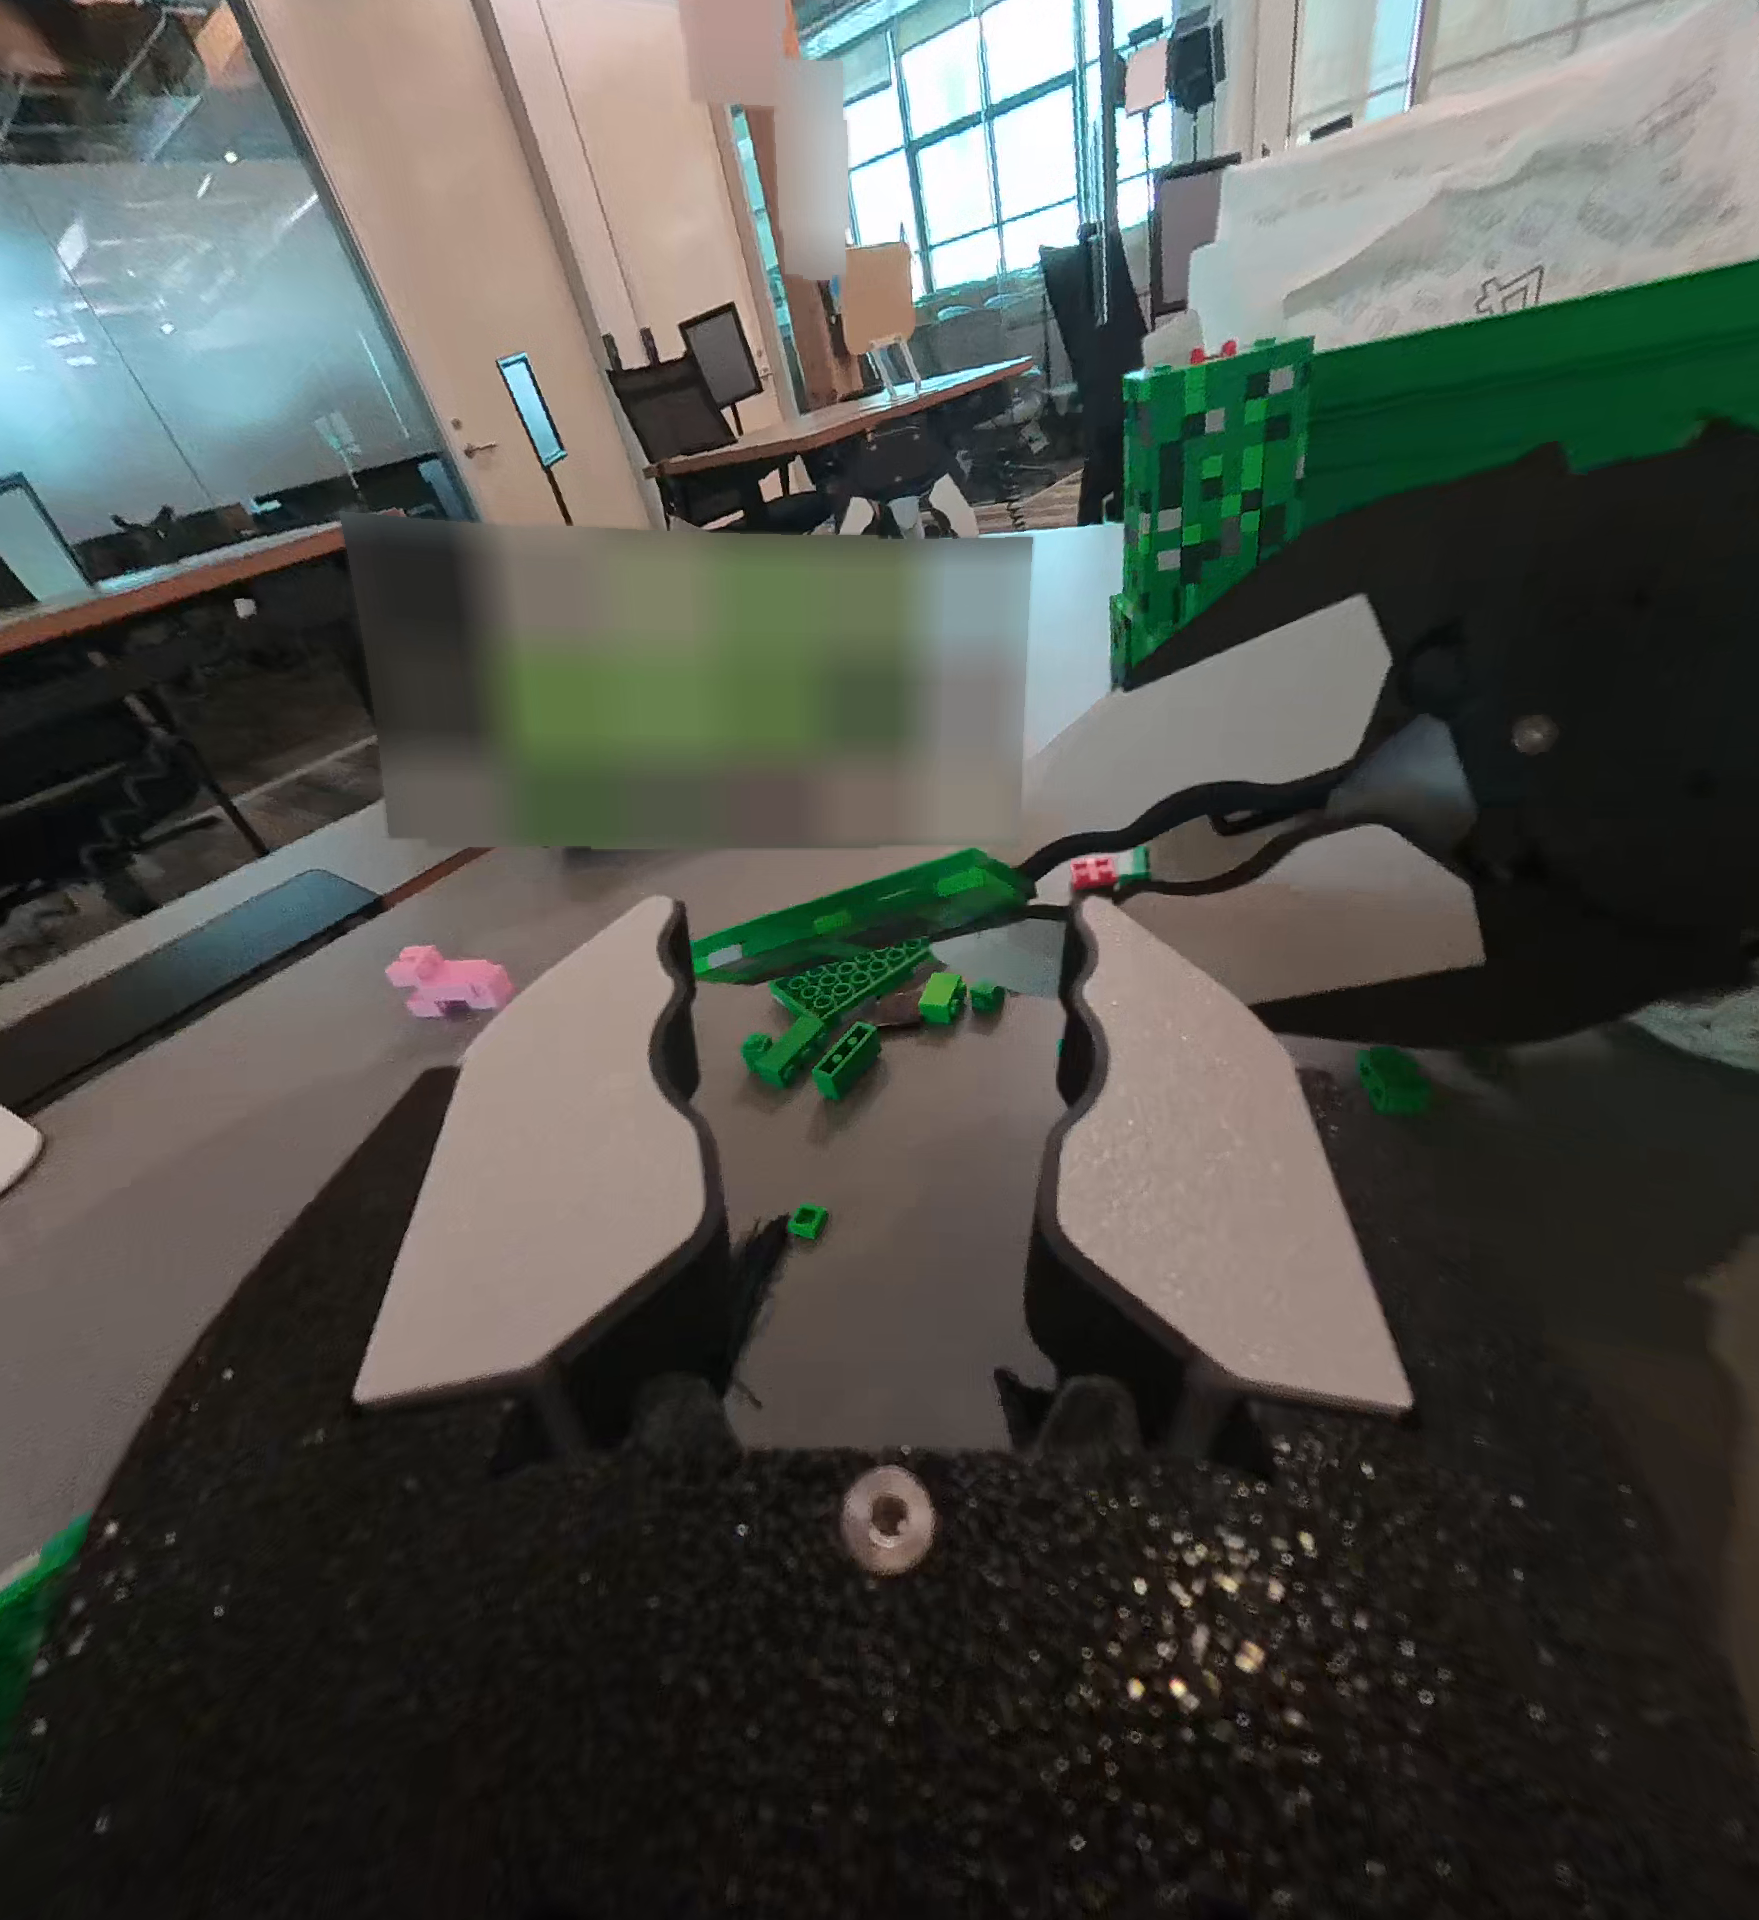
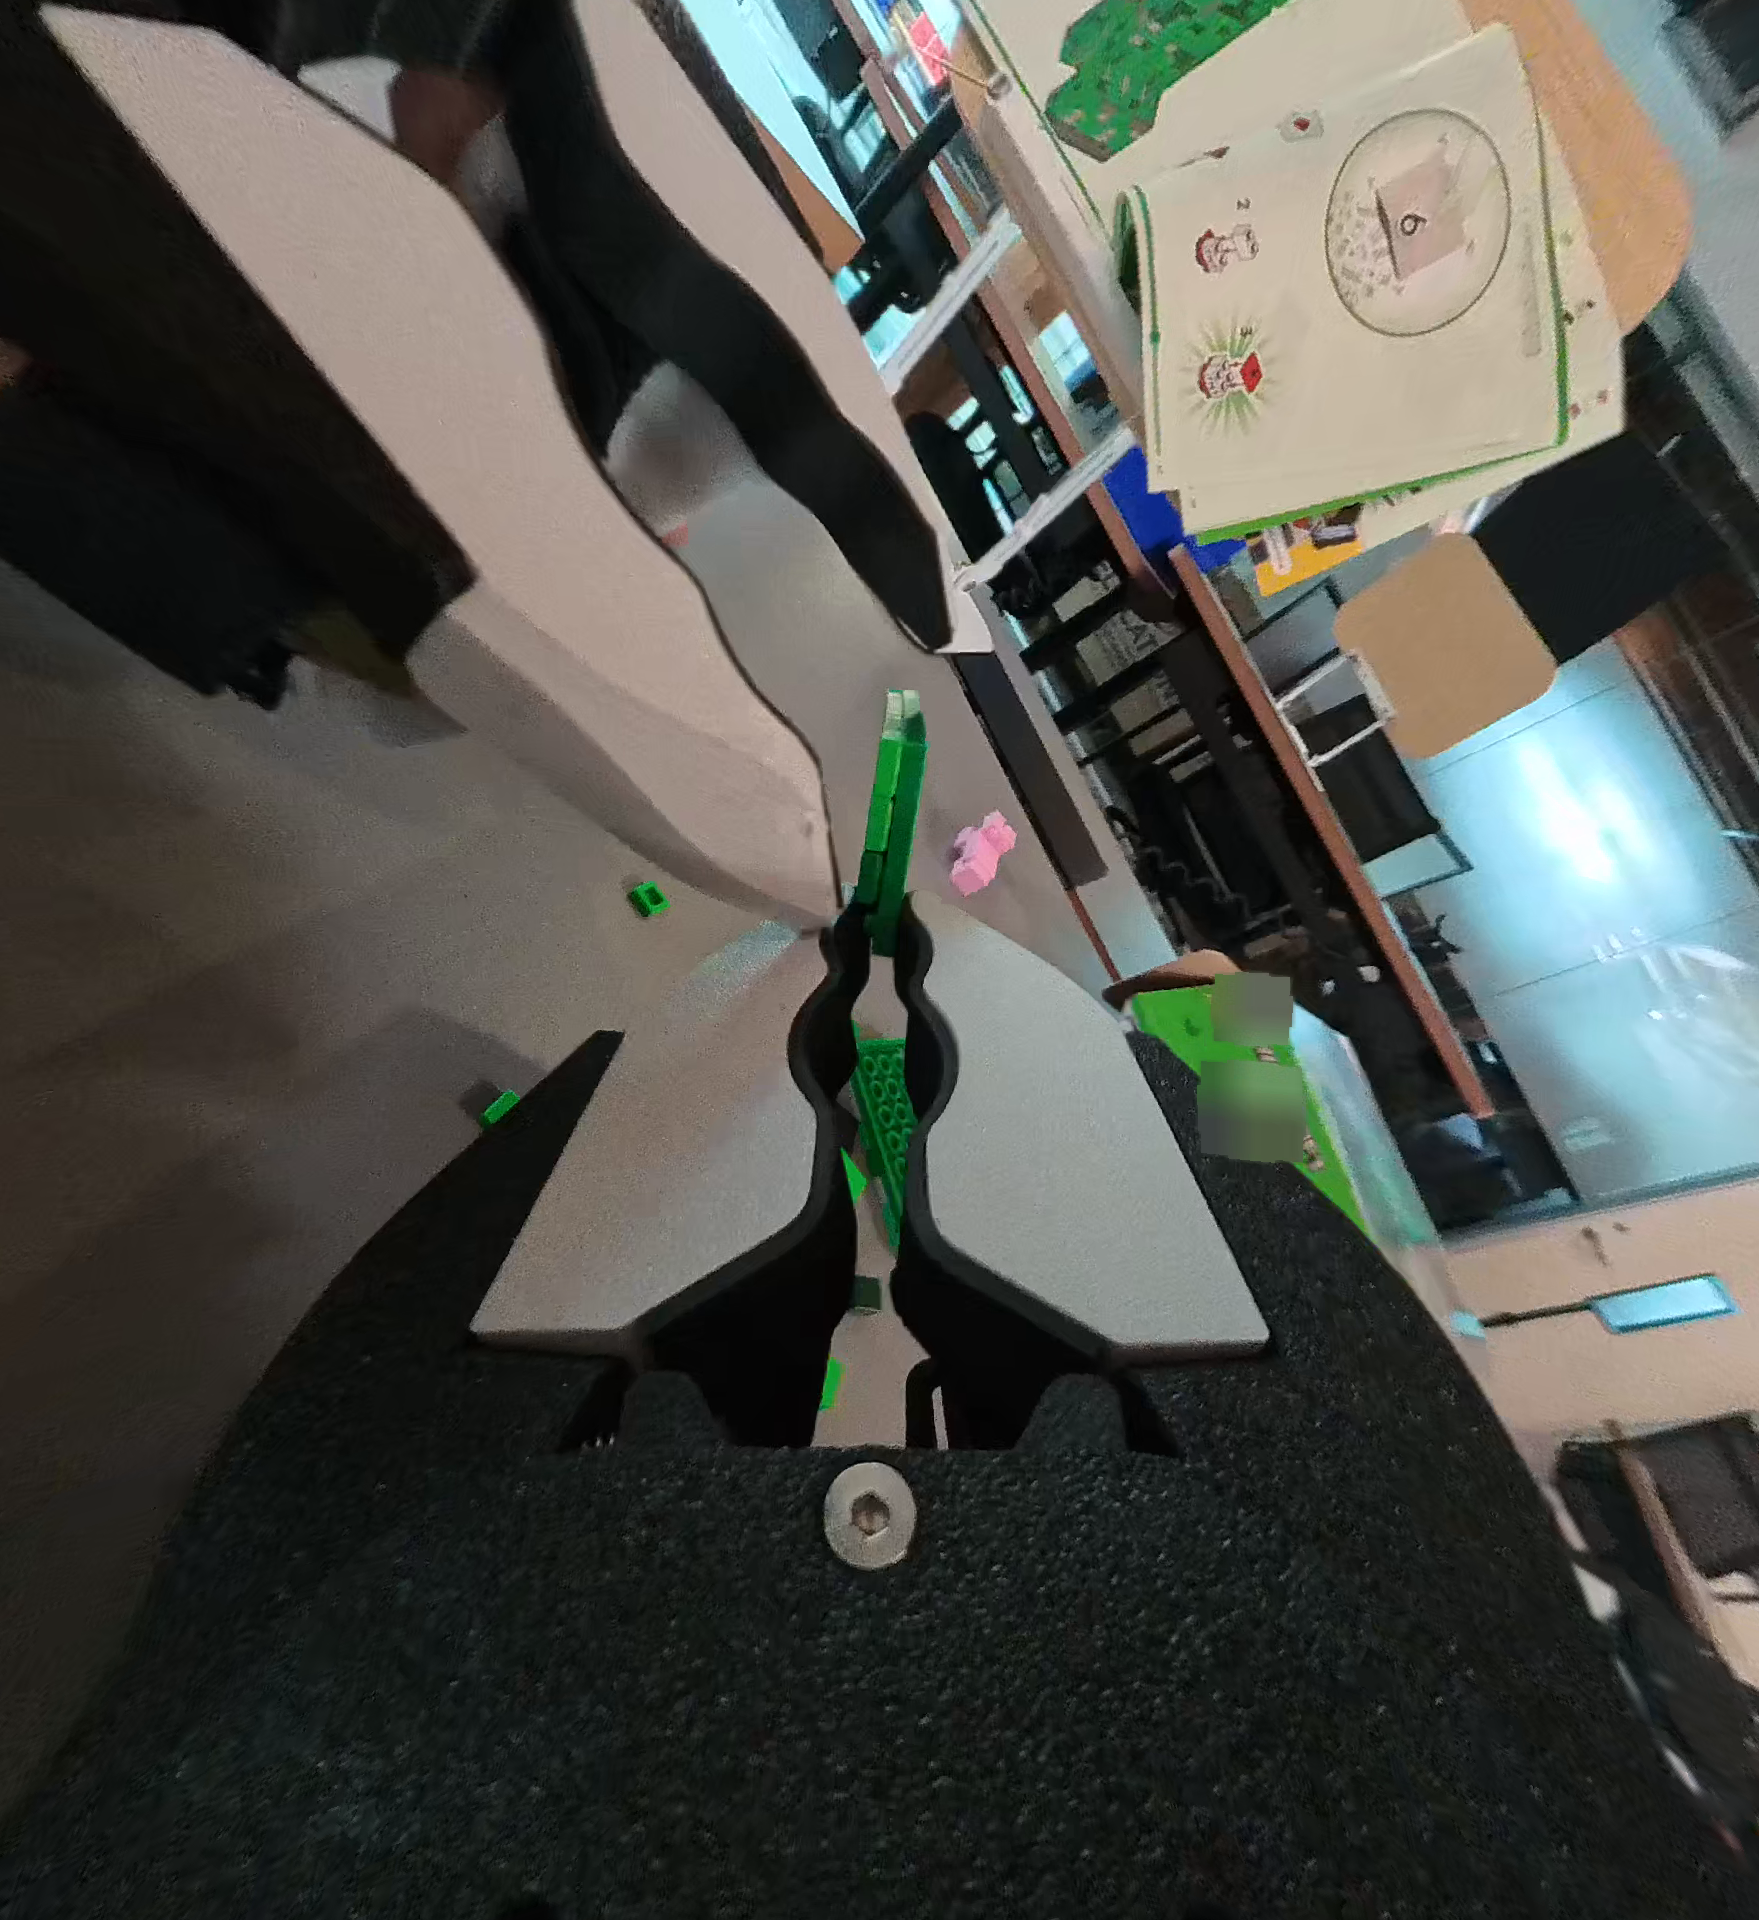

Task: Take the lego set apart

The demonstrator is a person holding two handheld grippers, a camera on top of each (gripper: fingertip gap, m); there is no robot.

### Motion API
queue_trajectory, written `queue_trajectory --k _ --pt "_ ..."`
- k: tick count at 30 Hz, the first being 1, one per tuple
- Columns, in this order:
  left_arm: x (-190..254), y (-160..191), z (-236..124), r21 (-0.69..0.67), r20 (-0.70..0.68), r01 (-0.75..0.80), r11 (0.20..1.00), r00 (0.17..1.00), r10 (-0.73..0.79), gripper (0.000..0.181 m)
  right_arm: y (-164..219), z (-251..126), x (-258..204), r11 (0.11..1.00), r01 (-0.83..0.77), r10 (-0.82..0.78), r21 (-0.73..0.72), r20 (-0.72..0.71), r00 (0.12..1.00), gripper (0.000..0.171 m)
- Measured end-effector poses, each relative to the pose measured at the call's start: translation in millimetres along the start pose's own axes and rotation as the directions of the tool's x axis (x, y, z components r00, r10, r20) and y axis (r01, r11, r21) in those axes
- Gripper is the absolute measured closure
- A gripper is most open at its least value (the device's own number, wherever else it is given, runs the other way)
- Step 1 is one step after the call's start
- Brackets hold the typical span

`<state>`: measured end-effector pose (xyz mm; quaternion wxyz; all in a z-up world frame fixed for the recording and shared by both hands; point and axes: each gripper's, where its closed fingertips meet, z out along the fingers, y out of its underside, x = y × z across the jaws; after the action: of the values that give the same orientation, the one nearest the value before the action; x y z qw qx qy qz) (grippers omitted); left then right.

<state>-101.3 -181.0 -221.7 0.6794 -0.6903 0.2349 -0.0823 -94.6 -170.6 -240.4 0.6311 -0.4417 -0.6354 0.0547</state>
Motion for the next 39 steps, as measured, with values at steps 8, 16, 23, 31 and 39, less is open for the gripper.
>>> queue_trajectory --k 8,16,23,31,39 --pt "-0.1 -5.2 -1.5 0.049 -0.12 0.283 0.958 0.954 -0.276 0.112 -4.7 -4.8 8.2 0.982 0.189 -0.19 -0.019 -0.124 0.974 0.168" --pt "-1.8 1.2 1.4 0.017 -0.081 0.311 0.95 0.948 -0.308 0.106 -7.9 -6.4 10.2 0.954 0.29 -0.299 -0.072 -0.195 0.934 0.168" --pt "-0.9 8.0 4.9 -0.018 -0.068 0.336 0.942 0.939 -0.336 0.113 -7.6 -5.0 5.0 0.97 0.232 -0.241 -0.074 -0.166 0.956 0.168" --pt "3.3 15.4 8.2 -0.074 -0.049 0.313 0.947 0.947 -0.317 0.129 2.1 2.3 -5.2 1.0 -0.001 -0.001 -0.022 -0.081 0.997 0.168" --pt "7.6 17.2 9.6 -0.095 -0.024 0.238 0.967 0.97 -0.241 0.15 7.3 8.6 -10.7 0.985 -0.172 0.172 0.007 -0.037 0.984 0.168"
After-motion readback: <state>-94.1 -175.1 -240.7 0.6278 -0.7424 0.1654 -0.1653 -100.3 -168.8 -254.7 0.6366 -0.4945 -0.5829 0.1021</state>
